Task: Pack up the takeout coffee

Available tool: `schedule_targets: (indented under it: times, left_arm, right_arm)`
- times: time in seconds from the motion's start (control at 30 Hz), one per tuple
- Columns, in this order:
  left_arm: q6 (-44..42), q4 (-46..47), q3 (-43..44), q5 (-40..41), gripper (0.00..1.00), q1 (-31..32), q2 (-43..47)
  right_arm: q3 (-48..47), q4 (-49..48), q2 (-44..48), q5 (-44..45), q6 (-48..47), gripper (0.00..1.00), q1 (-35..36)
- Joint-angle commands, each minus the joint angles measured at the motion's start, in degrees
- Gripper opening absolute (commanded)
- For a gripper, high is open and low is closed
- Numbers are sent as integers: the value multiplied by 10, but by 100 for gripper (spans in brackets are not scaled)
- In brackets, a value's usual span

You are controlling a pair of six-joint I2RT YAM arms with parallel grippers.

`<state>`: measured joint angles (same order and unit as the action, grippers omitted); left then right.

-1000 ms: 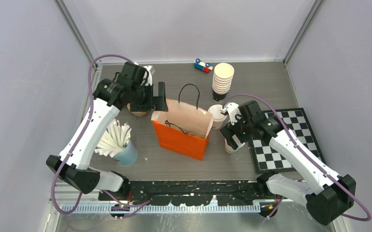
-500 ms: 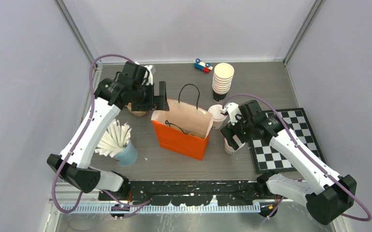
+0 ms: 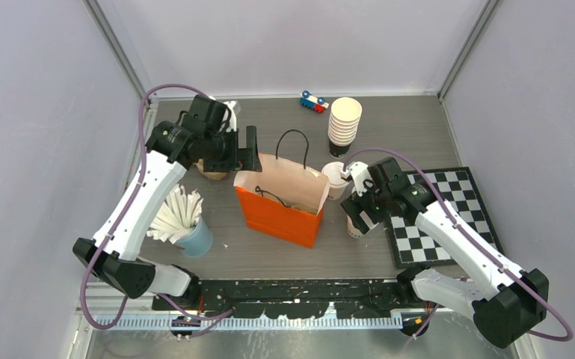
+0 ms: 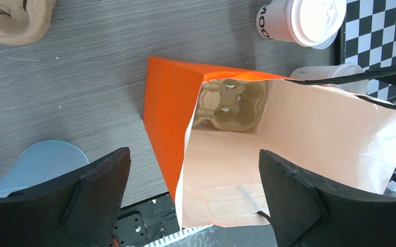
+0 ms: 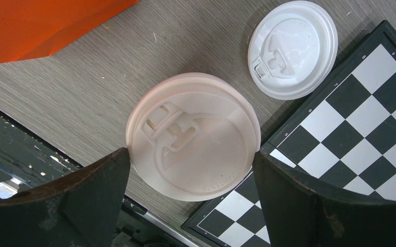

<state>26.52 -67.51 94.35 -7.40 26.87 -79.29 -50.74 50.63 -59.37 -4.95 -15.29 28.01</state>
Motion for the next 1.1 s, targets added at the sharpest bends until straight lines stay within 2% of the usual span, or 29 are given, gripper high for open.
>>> schedule_targets:
  times: [0.0,0.37,0.63,1.07]
  left_arm:
    - [-5,19,0,-10,96,-2,4]
    - [-8,18,-6,-9,95,-2,11]
    - [-9,17,-6,-4,95,-3,14]
    - [-9,18,-10,-4,95,-2,16]
  right_arm:
    - [6,-22,4,5,-2,91,-2]
    - [12,-24,9,-3,3,84,-2]
    - [-26,-6,4,13,8,95,-2]
    - [-55,16,-9,-13,1,95,-2]
